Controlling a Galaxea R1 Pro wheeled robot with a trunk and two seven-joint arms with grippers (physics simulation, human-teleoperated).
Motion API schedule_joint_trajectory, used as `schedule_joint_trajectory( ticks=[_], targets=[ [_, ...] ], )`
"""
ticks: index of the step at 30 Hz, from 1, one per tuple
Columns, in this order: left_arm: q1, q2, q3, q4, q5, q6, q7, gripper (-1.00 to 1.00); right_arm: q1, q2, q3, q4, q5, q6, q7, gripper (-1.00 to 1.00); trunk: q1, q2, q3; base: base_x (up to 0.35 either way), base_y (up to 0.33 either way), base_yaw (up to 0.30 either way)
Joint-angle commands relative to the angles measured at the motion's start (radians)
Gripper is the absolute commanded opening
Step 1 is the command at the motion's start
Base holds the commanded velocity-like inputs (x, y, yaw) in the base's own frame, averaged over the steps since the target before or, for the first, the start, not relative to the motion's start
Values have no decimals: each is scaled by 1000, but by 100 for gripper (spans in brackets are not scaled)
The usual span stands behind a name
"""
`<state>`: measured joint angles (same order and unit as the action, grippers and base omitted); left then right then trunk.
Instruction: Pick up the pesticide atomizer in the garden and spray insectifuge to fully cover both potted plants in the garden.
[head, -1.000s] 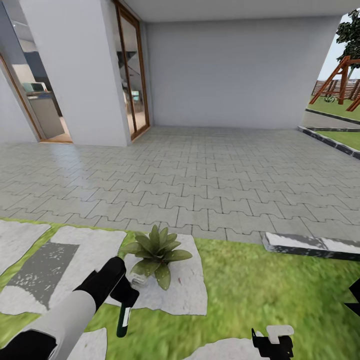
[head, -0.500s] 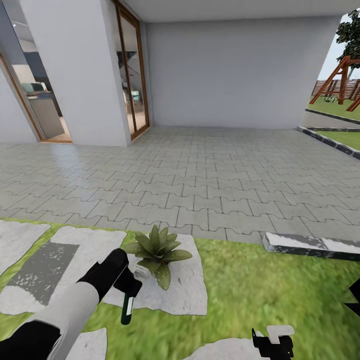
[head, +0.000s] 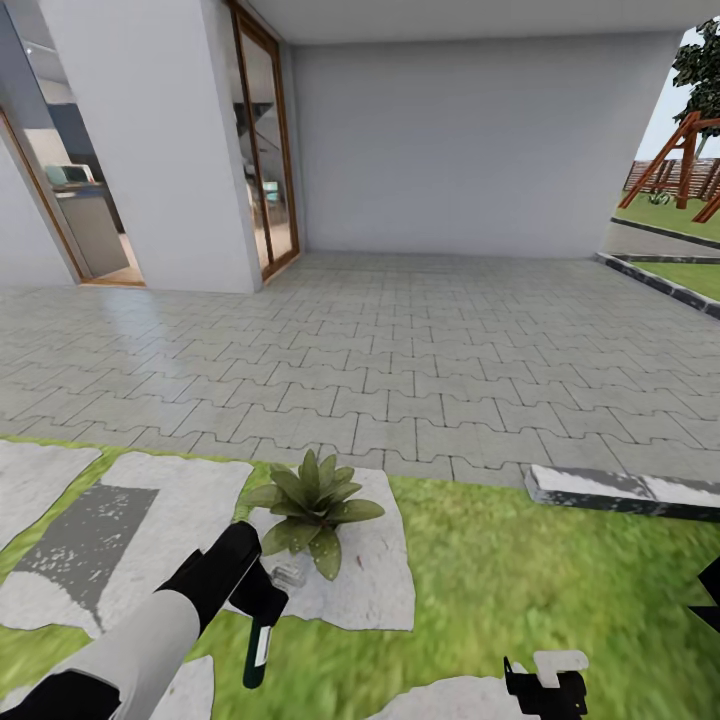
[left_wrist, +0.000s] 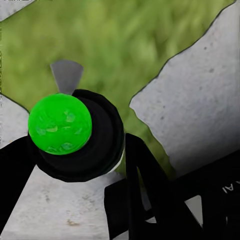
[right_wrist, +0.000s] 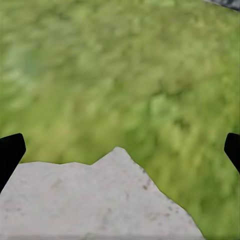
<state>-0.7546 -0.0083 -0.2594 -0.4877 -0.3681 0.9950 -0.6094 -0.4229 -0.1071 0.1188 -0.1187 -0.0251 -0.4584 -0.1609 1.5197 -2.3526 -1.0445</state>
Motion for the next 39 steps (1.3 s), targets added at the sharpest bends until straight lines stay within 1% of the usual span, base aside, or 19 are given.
schedule_joint_trajectory(
  ticks=[1, 7, 11, 21, 26, 27, 31, 32, 36, 38, 39],
  targets=[
    [0, 1, -2, -3, -11, 2, -9, -100, -1, 0, 8, 1, -3, -2, -6, 100, 0, 0, -1, 0, 0, 0],
    [-12, 6, -3, -7, -14, 2, -7, -100, -1, 0, 8, 1, -3, -2, -6, 100, 0, 0, -1, -63, 61, -21],
    [-14, 7, -2, -7, -14, 1, -7, -100, -1, 0, 8, 1, -3, -2, -6, 100, 0, 0, 0, -173, 237, -225],
    [-14, 7, -3, -8, -15, 1, -7, -100, -1, 0, 8, 1, -3, -2, -6, 100, 0, 0, 2, 21, 301, -258],
    [-10, 10, -8, -78, -16, 6, -12, -100, -1, 0, 8, 1, -3, -2, -6, 100, 0, 0, 2, 115, 285, -243],
    [-12, 14, -9, -93, -26, 7, -13, -100, -1, 1, 8, 1, -3, -2, -6, 100, 0, 0, 2, 79, 274, -51],
    [-32, 15, -8, -97, -100, 9, -16, -100, -1, 0, 8, 1, -3, -2, -6, 100, 0, 0, 2, 50, 273, -13],
    [-32, 15, -8, -96, -110, 9, -17, -100, -1, 0, 8, 1, -3, -2, -6, 100, 0, 0, 2, 10, 112, -2],
    [-29, 17, -9, -94, -120, 7, -19, -100, -1, 0, 8, 1, -3, -2, -6, 100, 0, 0, 2, 4, 39, -1],
    [-33, 25, -9, -90, -120, 7, -36, -100, -1, 0, 8, 1, -3, -2, -6, 100, 0, 0, 2, 1, 6, 0],
    [-34, 30, -9, -89, -121, 7, -54, -100, -1, 0, 8, 1, -3, -2, -6, 100, 0, 0, 2, 0, 3, 0]
  ],
)
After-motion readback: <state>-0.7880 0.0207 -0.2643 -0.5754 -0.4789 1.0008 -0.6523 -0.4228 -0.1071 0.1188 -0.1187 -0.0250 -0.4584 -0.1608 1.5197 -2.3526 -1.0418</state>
